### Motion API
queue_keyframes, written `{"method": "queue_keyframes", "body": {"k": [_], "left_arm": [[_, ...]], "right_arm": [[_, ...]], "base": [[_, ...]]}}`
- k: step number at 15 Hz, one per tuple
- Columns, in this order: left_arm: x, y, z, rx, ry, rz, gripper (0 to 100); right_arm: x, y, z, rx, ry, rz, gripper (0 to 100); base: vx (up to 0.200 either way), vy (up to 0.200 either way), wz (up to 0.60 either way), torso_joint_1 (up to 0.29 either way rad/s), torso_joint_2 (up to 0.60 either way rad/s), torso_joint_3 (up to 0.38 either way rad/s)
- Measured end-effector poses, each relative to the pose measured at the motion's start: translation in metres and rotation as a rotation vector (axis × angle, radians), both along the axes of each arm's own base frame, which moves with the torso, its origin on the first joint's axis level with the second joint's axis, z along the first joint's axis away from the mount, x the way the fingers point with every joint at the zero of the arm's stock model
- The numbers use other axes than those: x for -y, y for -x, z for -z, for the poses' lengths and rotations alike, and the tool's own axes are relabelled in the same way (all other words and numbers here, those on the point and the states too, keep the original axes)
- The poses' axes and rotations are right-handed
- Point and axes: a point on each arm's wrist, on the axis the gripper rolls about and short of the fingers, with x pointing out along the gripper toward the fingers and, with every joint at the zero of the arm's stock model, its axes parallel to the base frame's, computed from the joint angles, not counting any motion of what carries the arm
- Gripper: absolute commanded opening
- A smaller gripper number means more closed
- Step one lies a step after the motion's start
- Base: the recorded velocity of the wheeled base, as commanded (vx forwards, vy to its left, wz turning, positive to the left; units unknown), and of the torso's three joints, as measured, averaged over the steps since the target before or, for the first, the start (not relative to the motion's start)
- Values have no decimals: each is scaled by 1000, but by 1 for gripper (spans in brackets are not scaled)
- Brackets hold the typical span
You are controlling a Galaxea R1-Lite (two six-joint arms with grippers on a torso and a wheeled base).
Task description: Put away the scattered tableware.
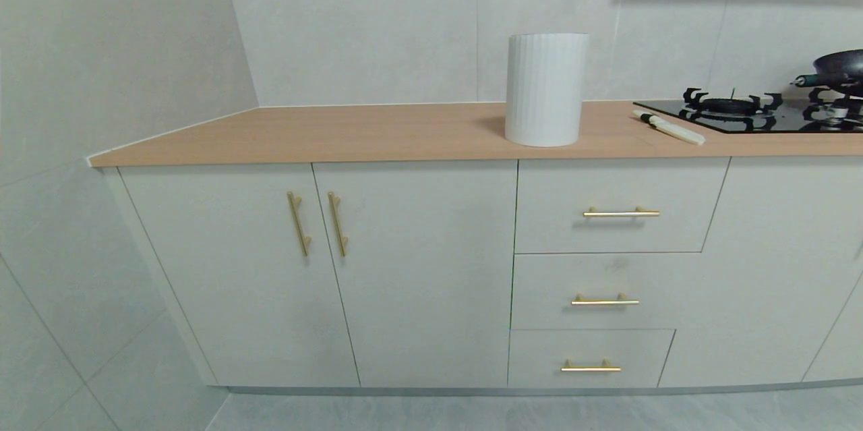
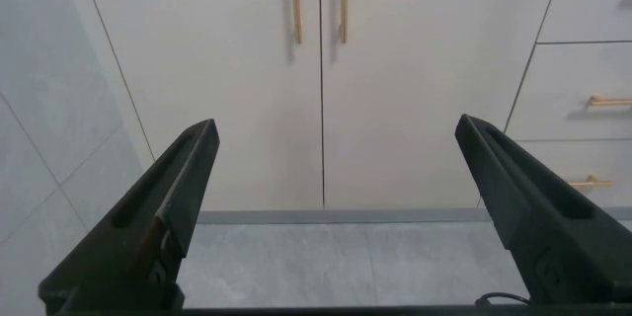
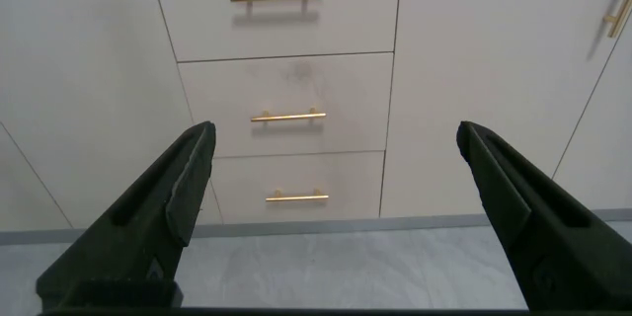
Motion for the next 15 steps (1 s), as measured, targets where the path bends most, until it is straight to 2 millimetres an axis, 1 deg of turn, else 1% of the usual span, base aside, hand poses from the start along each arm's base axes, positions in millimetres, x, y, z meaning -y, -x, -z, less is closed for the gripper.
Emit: {"method": "queue_keyframes", "body": {"k": [14,15], "left_arm": [[0,0,0,0,1,0,100],[0,0,0,0,1,0,100]], "right_arm": [[0,0,0,0,-1,-3,100],[0,0,0,0,-1,-3,100]], "base": [[200,0,0,3,1,1],[0,0,0,0,0,0]]}}
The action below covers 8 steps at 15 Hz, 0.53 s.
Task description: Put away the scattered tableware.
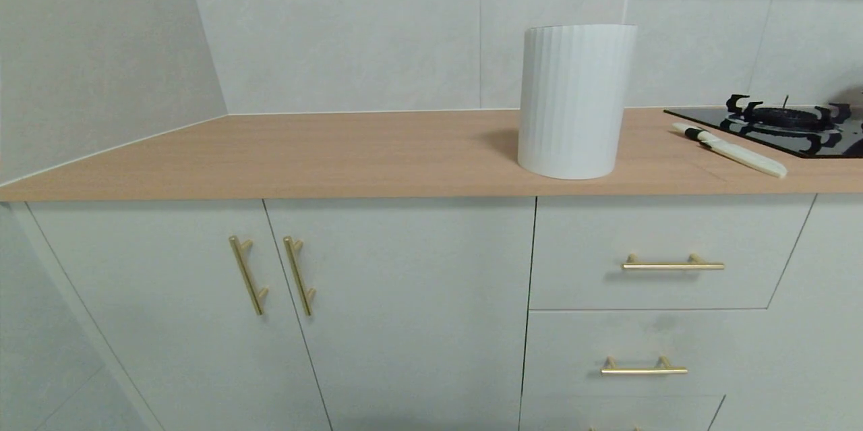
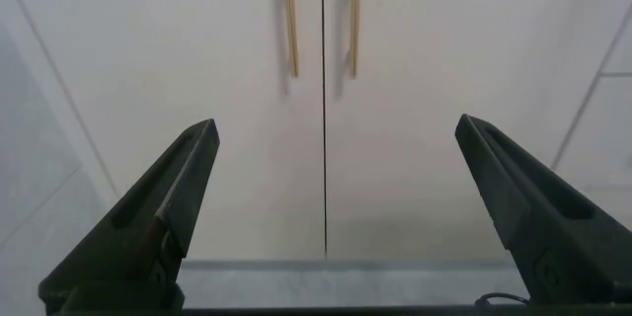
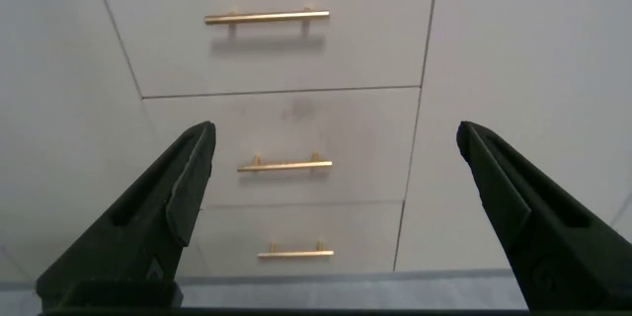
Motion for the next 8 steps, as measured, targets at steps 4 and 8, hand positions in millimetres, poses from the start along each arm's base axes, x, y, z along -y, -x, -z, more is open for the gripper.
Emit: {"method": "queue_keyframes", "body": {"k": [4,8], "left_arm": [[0,0,0,0,0,0,100],[0,0,0,0,0,0,100]], "right_arm": [[0,0,0,0,-1,1,100],[0,0,0,0,-2,1,100]], "base": [[0,0,0,0,0,0],[0,0,0,0,0,0]]}}
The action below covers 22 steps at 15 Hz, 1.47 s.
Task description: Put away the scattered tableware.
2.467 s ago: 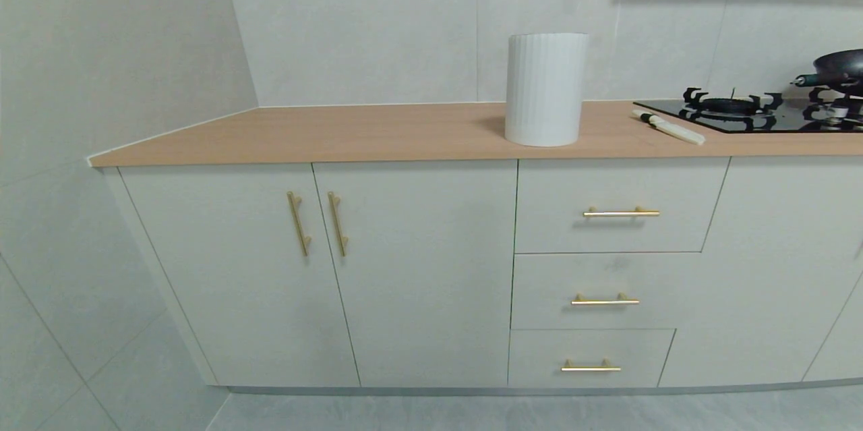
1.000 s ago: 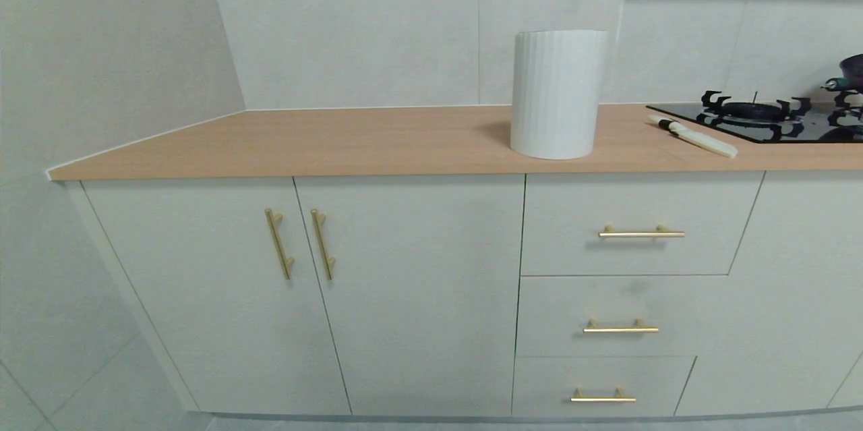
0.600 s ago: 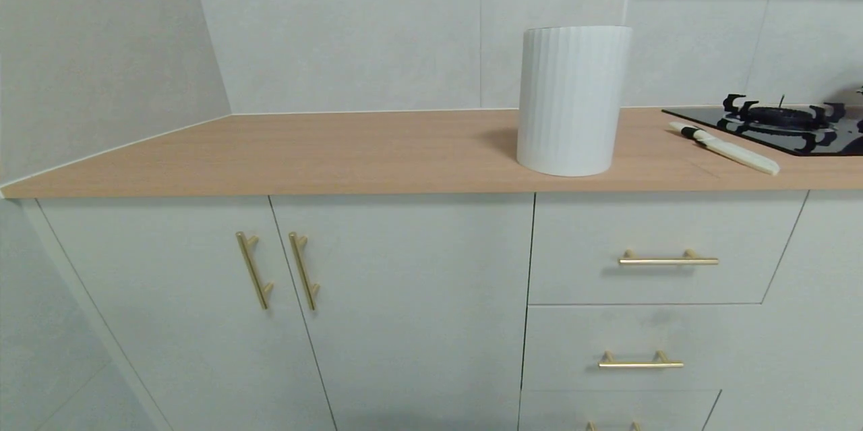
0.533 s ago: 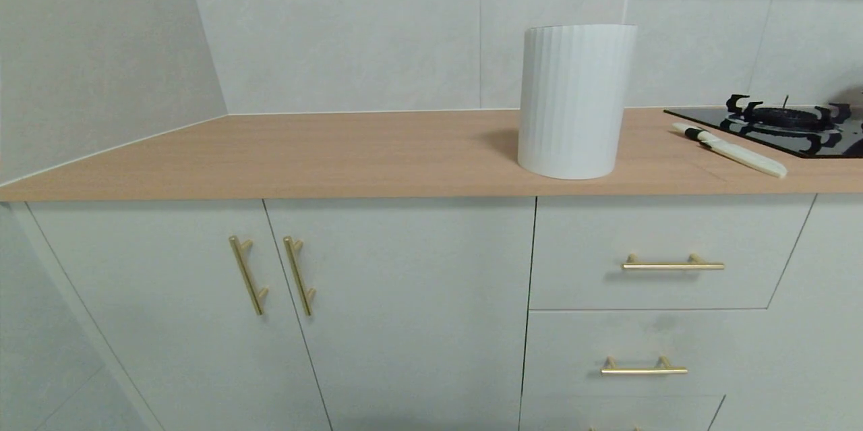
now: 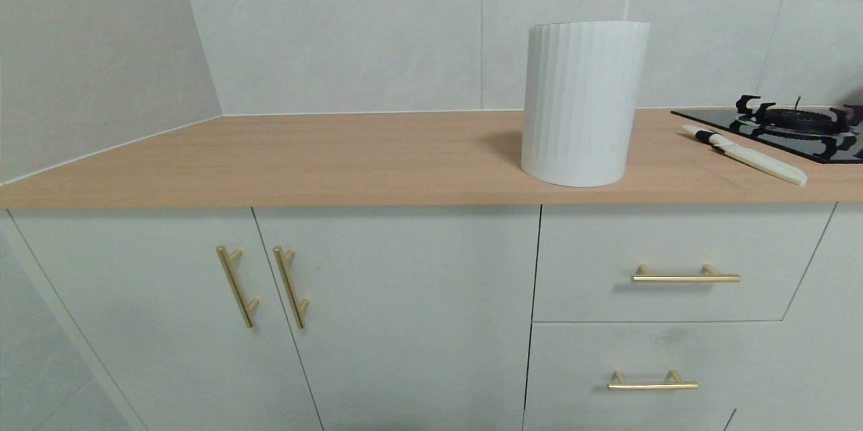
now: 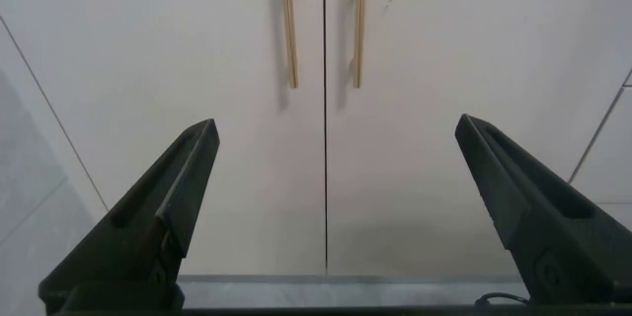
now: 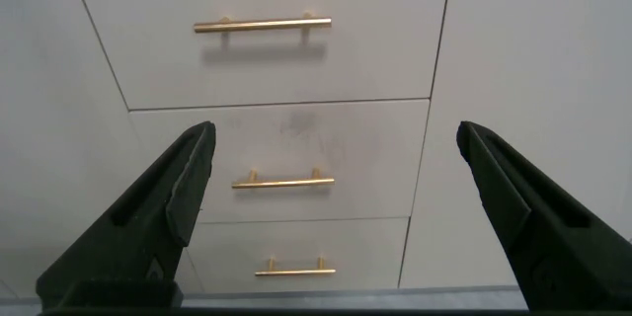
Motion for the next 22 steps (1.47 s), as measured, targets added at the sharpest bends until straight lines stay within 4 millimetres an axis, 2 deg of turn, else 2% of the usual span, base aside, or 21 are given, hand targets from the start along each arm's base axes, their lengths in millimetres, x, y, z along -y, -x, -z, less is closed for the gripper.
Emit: {"method": "queue_keyframes", "body": {"k": [12,19,22], "left_arm": [[0,0,0,0,0,0,100],[0,0,0,0,0,-1,100],[0,0,0,0,1,0,100]], "right_arm": [[0,0,0,0,0,-1,100],[0,0,0,0,0,0,100],[0,0,0,0,1,0,100]], "base": [[0,-200,0,2,4,3],[0,0,0,0,0,0],[133,0,0,3,0,3]]}}
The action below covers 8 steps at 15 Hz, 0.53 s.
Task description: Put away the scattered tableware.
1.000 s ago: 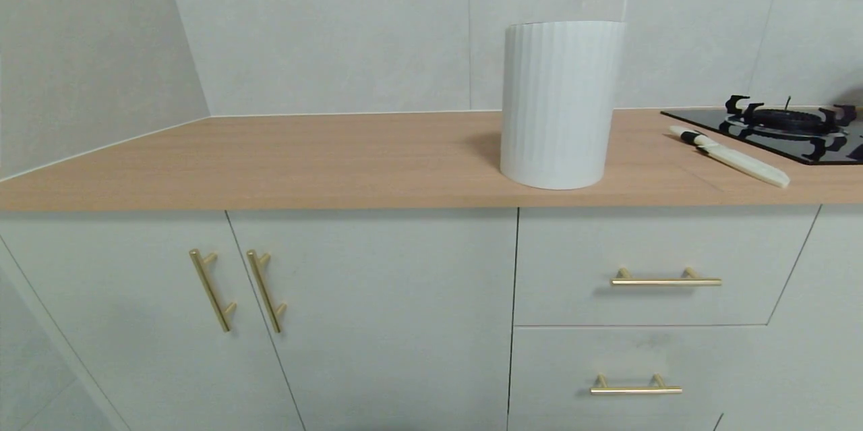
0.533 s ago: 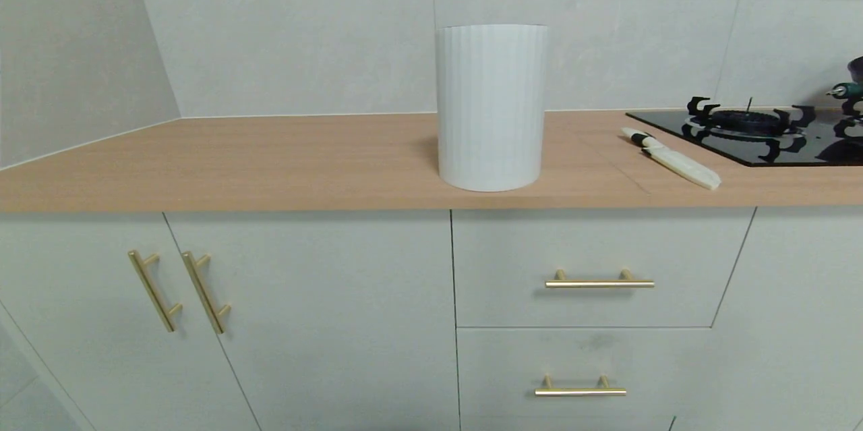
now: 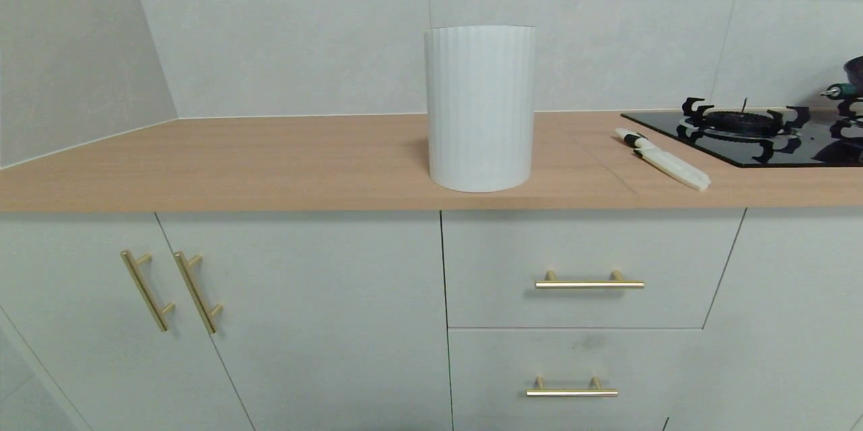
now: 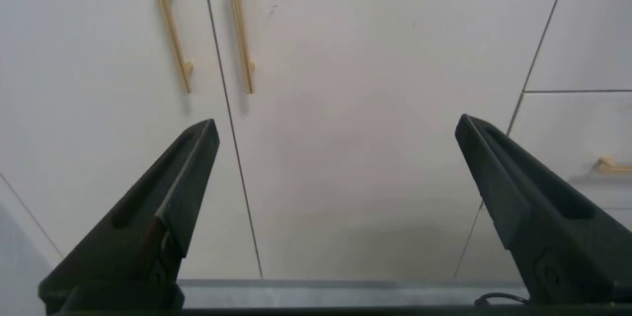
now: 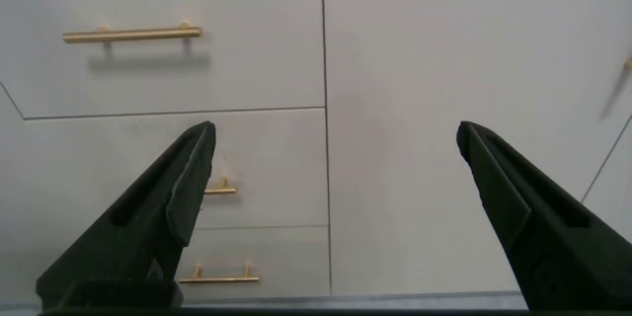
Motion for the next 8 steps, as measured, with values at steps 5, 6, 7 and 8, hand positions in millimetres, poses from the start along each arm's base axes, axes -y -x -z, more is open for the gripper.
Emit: {"method": "queue_keyframes", "body": {"k": [5,6,7,8], "left_arm": [[0,0,0,0,0,0,100],[0,0,0,0,0,0,100],[0,0,0,0,0,0,100],[0,0,0,0,0,0,100]], "right_arm": [[0,0,0,0,0,0,100],[0,0,0,0,1,0,100],[0,0,0,0,1,-1,100],[0,0,0,0,1,0,100]], "base": [[0,0,0,0,0,0],[0,0,0,0,0,0],[0,0,0,0,0,0],[0,0,0,0,0,0]]}}
